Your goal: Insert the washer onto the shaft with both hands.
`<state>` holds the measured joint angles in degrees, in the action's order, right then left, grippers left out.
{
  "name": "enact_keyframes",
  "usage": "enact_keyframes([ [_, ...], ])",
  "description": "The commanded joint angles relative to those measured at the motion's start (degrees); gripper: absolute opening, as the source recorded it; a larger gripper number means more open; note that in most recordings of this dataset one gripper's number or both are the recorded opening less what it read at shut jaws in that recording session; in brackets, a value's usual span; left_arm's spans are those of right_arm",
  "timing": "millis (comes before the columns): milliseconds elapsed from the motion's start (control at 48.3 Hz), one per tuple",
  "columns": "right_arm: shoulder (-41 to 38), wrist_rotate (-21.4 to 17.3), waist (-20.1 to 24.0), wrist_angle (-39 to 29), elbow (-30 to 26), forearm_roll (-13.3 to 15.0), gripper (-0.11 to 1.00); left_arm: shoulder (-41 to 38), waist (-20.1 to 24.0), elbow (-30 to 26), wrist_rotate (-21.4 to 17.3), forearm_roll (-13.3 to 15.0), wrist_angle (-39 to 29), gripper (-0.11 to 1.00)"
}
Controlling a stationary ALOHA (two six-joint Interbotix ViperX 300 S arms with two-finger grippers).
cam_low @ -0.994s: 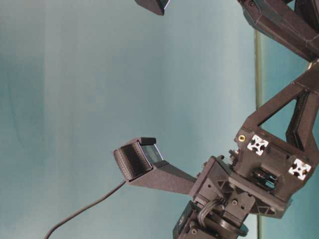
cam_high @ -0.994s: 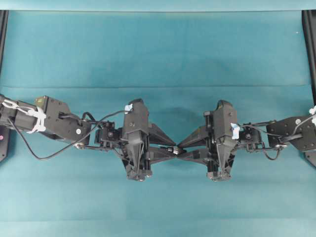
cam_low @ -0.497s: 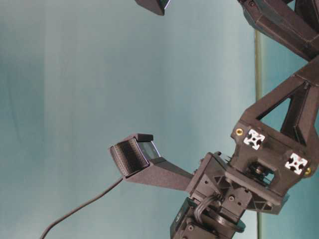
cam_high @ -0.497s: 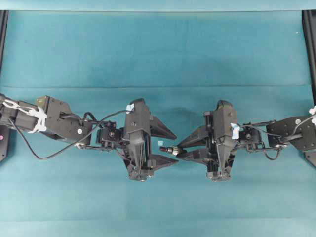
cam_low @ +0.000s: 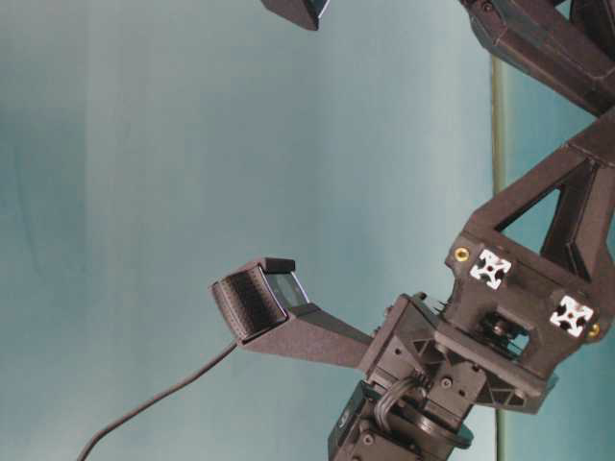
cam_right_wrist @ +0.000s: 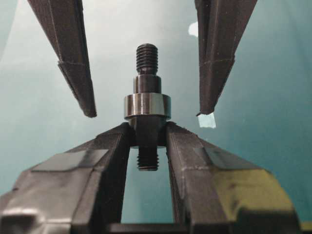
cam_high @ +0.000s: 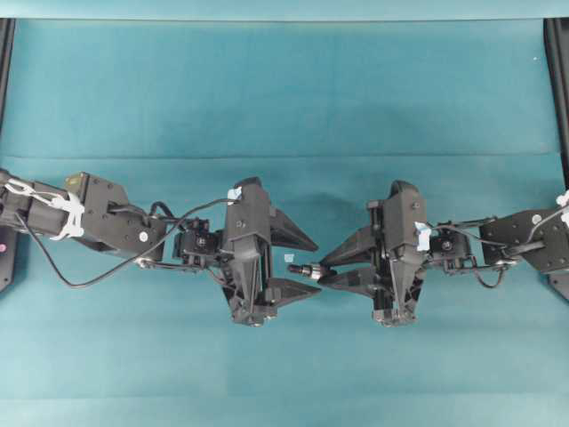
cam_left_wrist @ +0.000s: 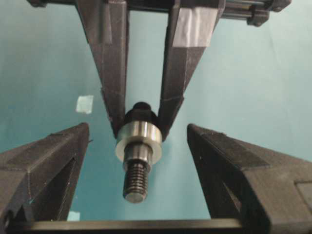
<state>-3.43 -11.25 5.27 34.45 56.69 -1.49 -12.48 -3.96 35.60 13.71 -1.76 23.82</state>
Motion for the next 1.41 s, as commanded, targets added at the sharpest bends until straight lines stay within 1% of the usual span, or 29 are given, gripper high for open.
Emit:
enact_keyframes([
  [0, 0.4, -0.4, 0.1, 0.3, -0.9, -0.1, 0.00, 2.1, -0.2, 0.1, -0.4, 0.0, -0.5, 0.87],
  [248, 0.4, -0.4, 0.1, 0.3, -0.8, -0.1, 0.00, 8.1, -0.2, 3.5, -1.2, 0.0, -6.6, 0.87],
  [621, 0.4, -0.4, 0.1, 0.3, -0.9, -0.1, 0.00, 14.8, -0.2, 9.2, -1.3, 0.0, -7.6, 0.87],
  [766, 0.4, -0.4, 0.1, 0.3, -0.9, -0.1, 0.00, 15.6, -0.2, 10.3, -1.3, 0.1, -7.6, 0.87],
  [1387, 0.4, -0.4, 0.1, 0.3, -0.9, -0.1, 0.00, 15.7, -0.2, 10.5, -1.3, 0.1, -7.7, 0.87],
])
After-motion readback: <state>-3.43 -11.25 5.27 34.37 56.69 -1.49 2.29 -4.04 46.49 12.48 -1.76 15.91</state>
